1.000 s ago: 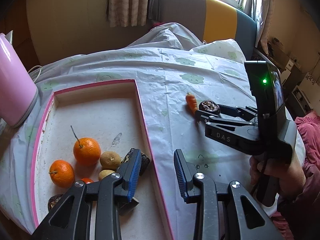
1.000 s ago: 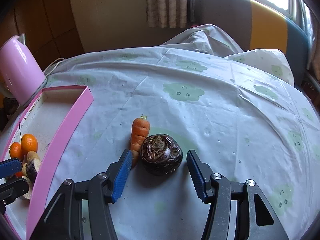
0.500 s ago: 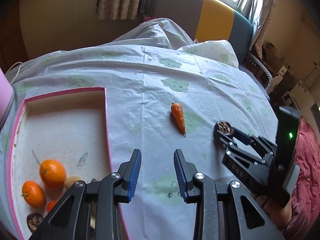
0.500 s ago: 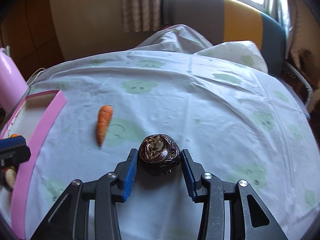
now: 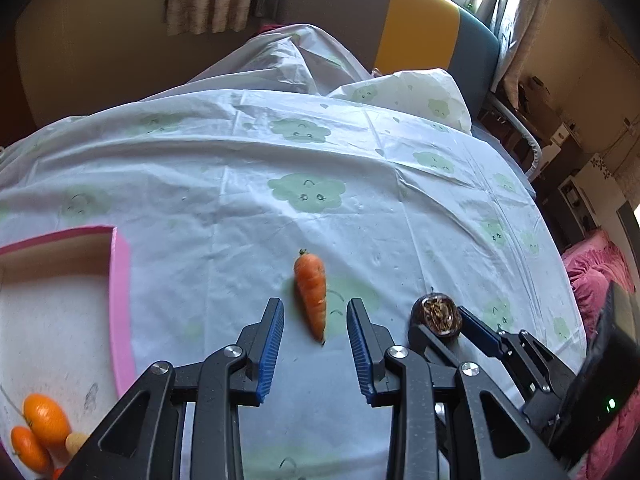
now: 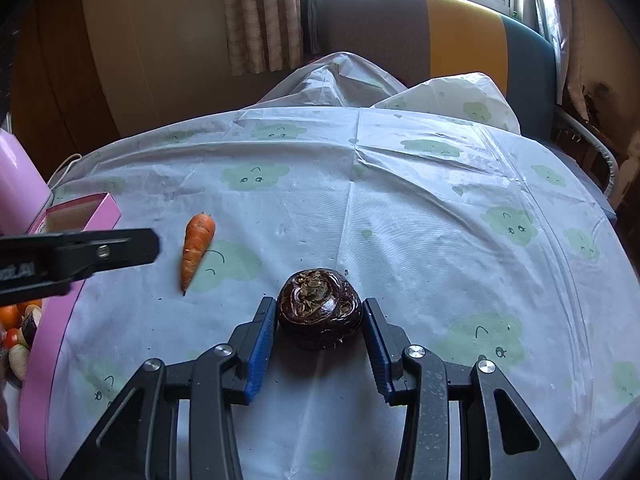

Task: Organize fruits
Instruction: 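Grasp the dark shell fruit with the right gripper while the left grasps the carrot, then lower the carrot into the tray and open the left gripper while the right holds the shell fruit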

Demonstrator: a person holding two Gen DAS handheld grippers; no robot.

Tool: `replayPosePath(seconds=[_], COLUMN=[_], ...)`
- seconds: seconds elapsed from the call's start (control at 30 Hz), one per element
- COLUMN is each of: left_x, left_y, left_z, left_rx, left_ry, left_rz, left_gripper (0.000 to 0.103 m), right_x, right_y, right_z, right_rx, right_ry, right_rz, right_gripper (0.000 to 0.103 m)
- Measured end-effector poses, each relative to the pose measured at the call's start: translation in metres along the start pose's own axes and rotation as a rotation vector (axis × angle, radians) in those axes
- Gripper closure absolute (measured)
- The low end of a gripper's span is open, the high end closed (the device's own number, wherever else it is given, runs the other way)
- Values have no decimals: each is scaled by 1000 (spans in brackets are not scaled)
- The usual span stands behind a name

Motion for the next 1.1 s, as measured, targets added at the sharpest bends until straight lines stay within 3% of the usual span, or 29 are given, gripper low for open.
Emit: replayPosePath(seconds=[0.2,0.27,0.4,0.77,1.1], left_x=[-3,1,3,7,46], left_y=[-29,-38,-30,58,130], left_z=[-1,-5,-4,4,-8], left_rx=[34,51,35,-94,-182], left_ry=[-24,-25,-17,-41,-29], left_rz=[17,48,40,19,87], left_gripper=[71,84,84,84,84], right_x=[-1,-1,-1,1,2], right_y=[0,0,0,-2,-3], right_z=[-1,-1,-1,-3,-3], right_rx=[-5,-6,-7,6,11], right_ry=[-12,-13,-16,4,32], right_rz=[8,9,12,-5,-25], right_gripper=[59,59,59,59,59])
Point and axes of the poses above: each gripper's, at about its wrist camera, not at the fingertips, and y roughly against the way its jaws point, x to its left, z to its top, the point moved 8 cm from there along -y, roughly the way its jaws point, and after that the axes turned 14 degrees about -x, right-handed, at the moved point
